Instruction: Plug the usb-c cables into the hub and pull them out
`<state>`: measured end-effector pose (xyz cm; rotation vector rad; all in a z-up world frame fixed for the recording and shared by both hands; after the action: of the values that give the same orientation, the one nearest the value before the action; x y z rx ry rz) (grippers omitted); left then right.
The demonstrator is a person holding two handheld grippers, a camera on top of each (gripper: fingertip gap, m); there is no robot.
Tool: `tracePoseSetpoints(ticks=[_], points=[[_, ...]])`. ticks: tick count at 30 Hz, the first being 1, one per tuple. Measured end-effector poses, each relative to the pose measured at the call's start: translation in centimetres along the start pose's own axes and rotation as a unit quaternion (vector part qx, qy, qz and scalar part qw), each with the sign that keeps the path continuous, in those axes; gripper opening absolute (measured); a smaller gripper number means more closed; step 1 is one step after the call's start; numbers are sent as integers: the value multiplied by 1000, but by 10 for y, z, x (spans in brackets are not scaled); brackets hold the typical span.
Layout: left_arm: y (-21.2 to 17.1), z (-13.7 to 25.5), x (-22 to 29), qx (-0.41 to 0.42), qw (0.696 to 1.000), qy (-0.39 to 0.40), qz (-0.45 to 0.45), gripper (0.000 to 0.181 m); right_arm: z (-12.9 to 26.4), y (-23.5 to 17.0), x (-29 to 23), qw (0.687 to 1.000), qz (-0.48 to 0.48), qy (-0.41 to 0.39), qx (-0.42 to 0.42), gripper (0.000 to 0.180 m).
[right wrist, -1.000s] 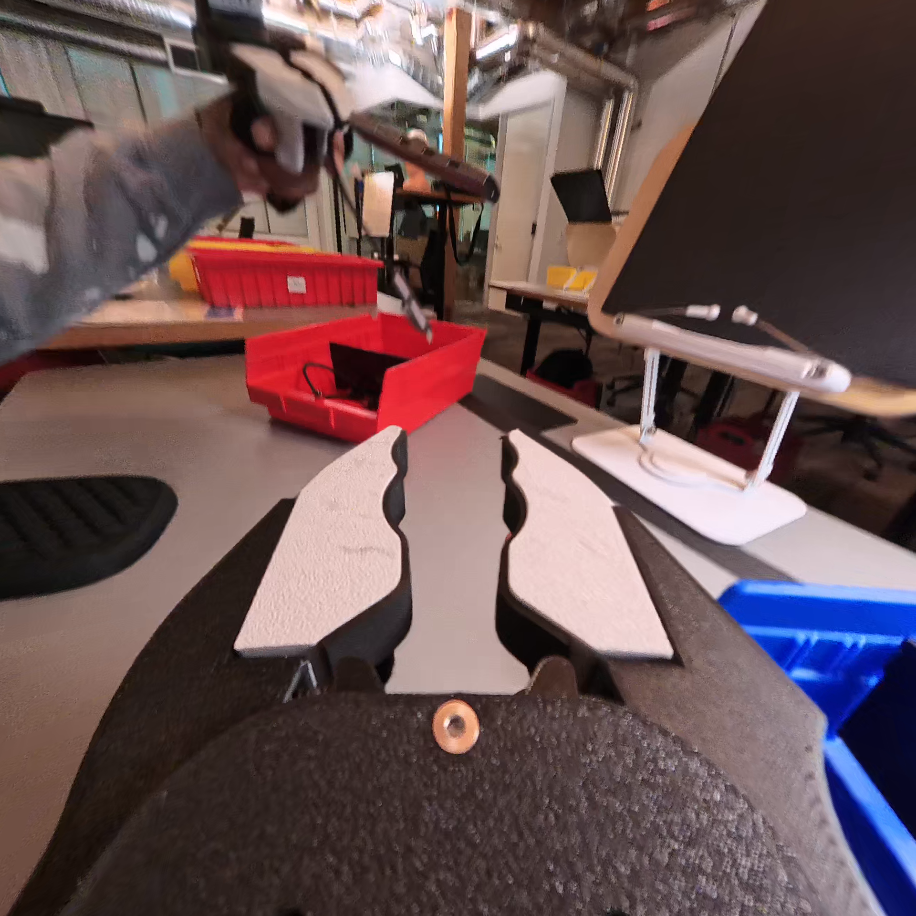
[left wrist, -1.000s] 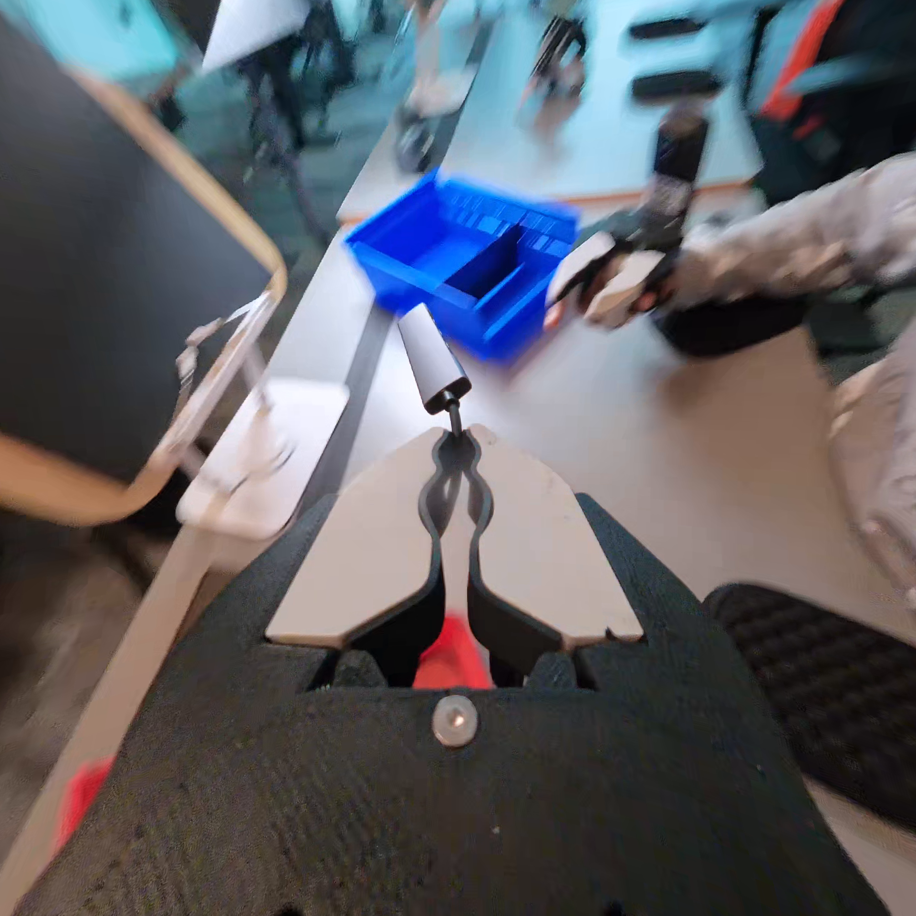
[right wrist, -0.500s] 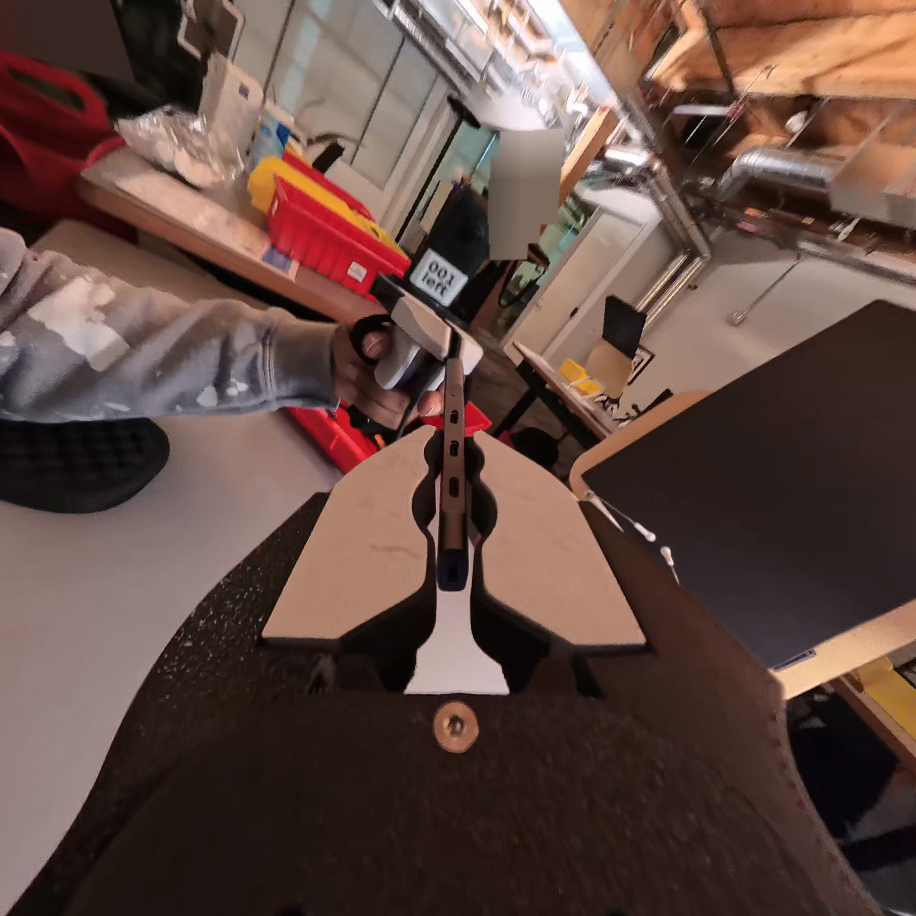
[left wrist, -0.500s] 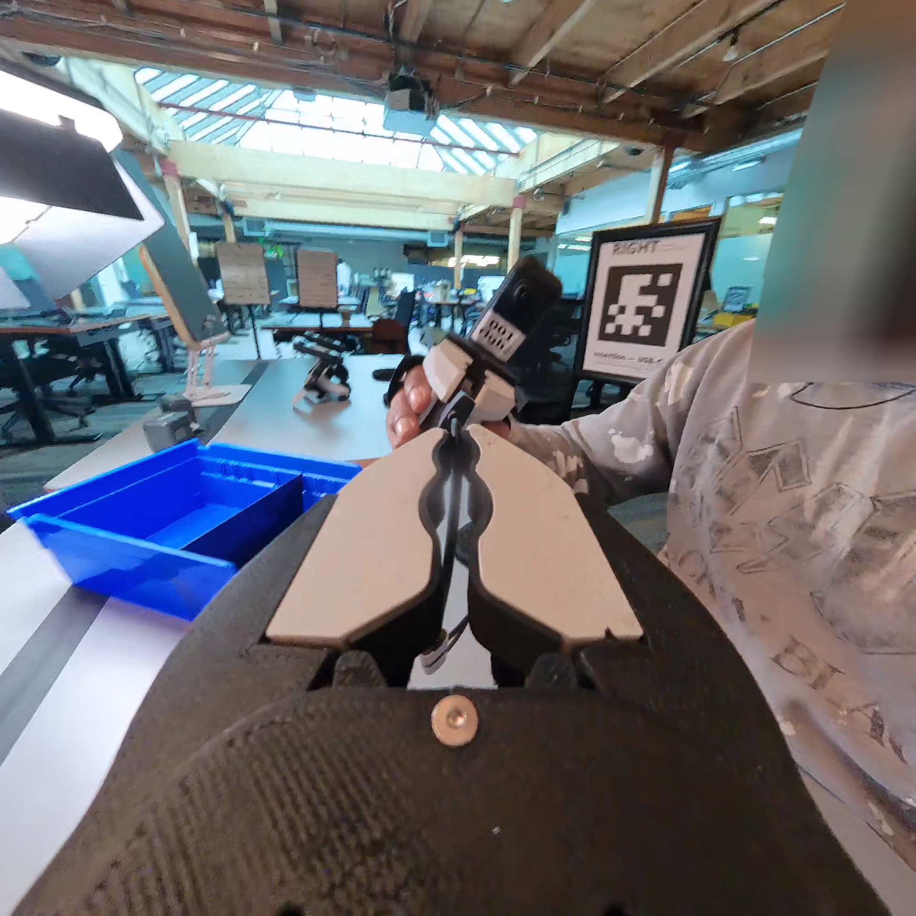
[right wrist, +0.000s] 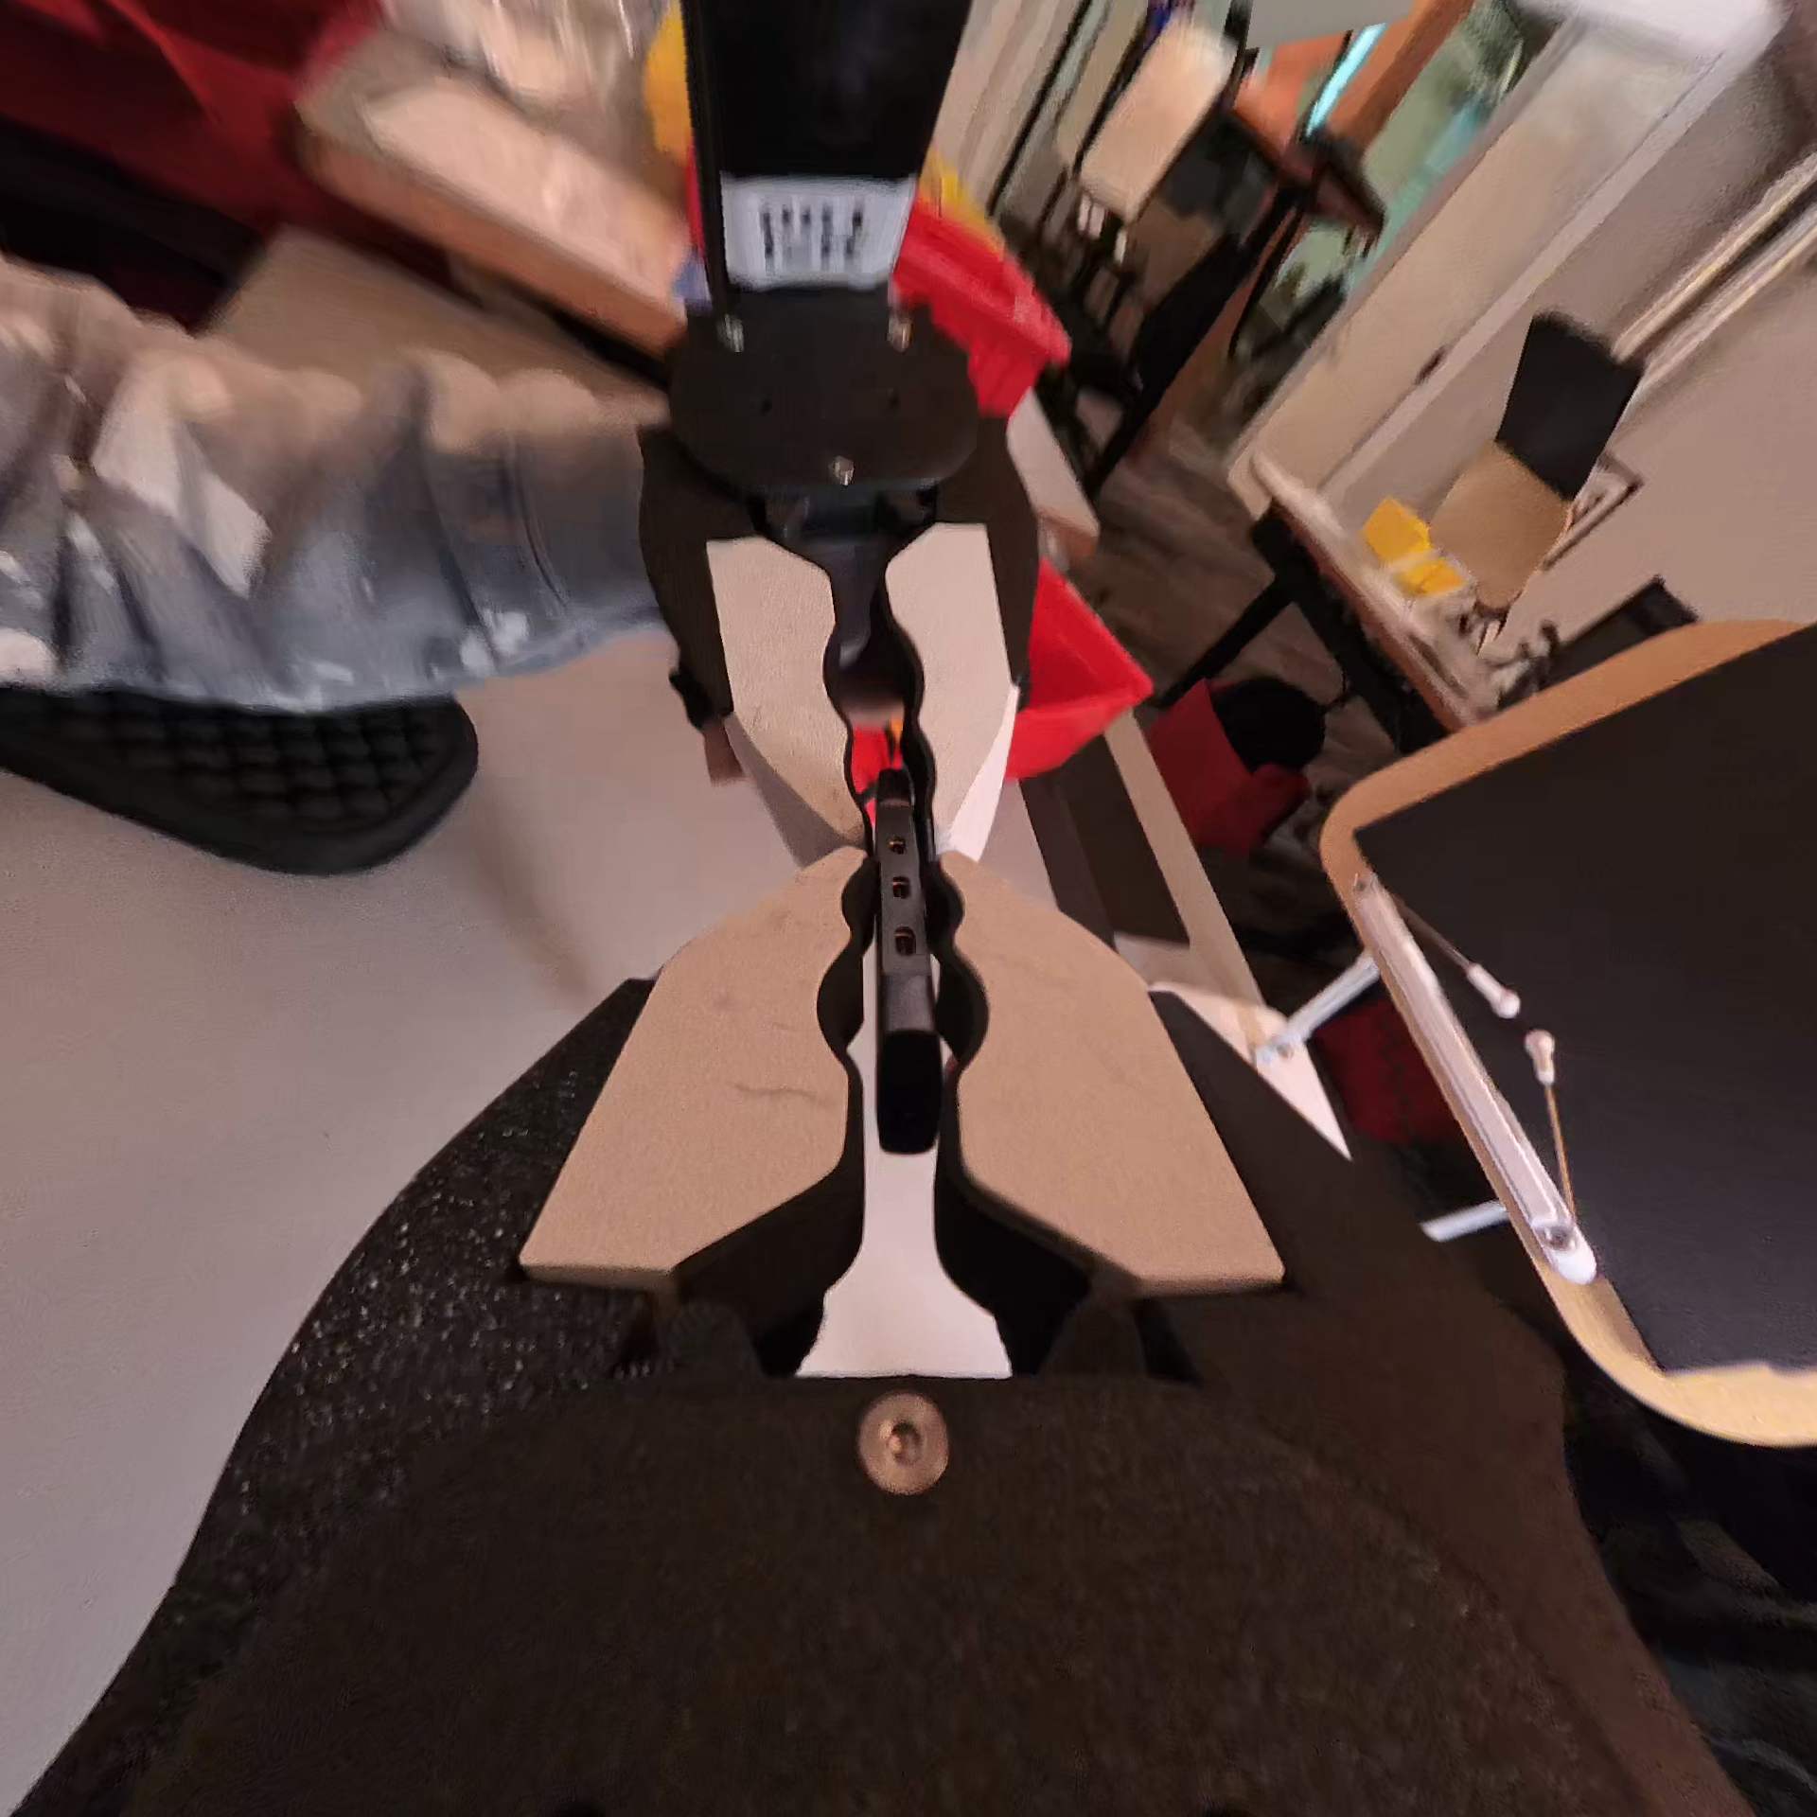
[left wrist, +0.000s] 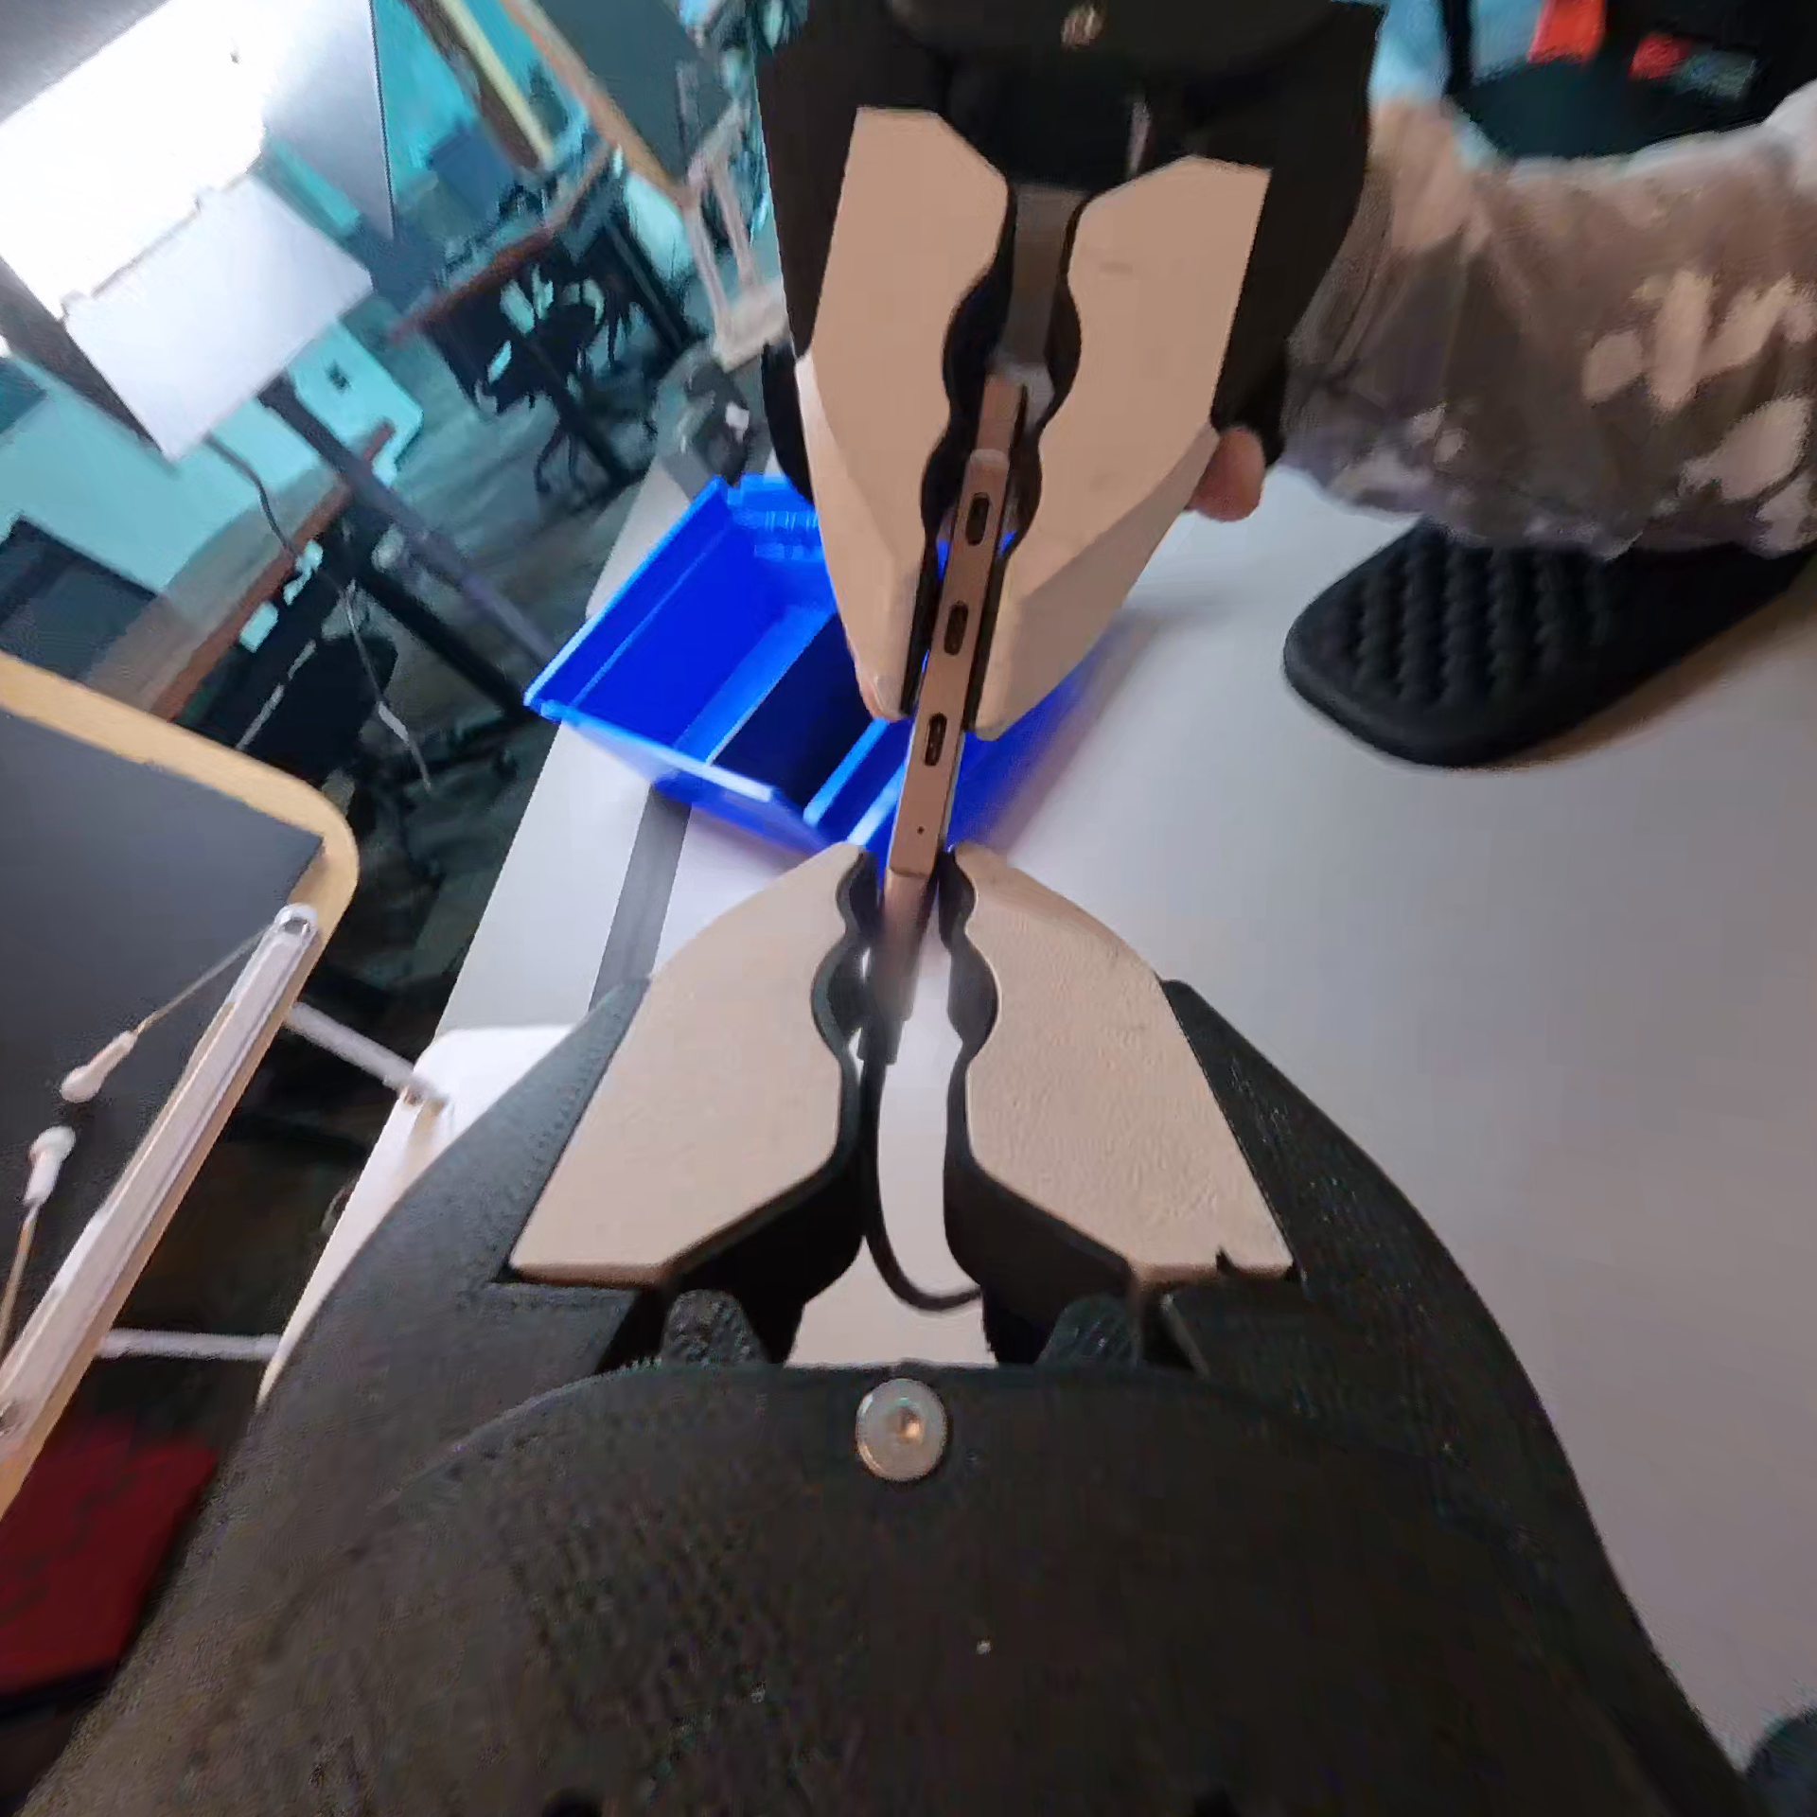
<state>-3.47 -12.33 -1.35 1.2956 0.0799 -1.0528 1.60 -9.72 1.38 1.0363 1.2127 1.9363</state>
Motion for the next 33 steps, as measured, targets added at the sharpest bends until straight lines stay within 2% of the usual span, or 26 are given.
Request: tracePoseSetpoints(ticks=[3,5,7,9,14,16,27,30,33], points=[[26,8,-2,125,992,0,24,11,20,27,1,990,-34,20,132,14],[38,14,-3,206,977,-8,57,10,30,38,-2,980,-47,49,188,19],[45,19,-4,267,960,-17,83,10,30,37,-4,978,-53,61,194,26],[48,22,-5,294,951,-21,91,10,24,33,-5,980,-44,57,186,28],[44,11,3,278,957,-28,76,10,16,33,-12,982,-26,48,181,21],[44,8,6,272,959,-33,69,10,15,31,-14,984,-19,48,172,11],[36,3,2,219,973,-14,67,14,15,23,-15,993,45,4,111,9],[31,13,-6,187,979,-1,76,25,19,25,-13,993,60,-17,98,9],[12,46,-27,124,987,50,87,29,32,23,-2,993,68,-51,80,9]])
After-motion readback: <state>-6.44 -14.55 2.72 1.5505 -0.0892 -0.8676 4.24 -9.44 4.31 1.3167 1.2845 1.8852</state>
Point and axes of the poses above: each gripper's, where its closed fingertips meet, z back along the fingers, y out of its top, x = y × z across the jaws, the point moved 3 cm from there along z, back along the fingers, and after that the axes turned 12 degrees about -z, right-handed, at the moved point
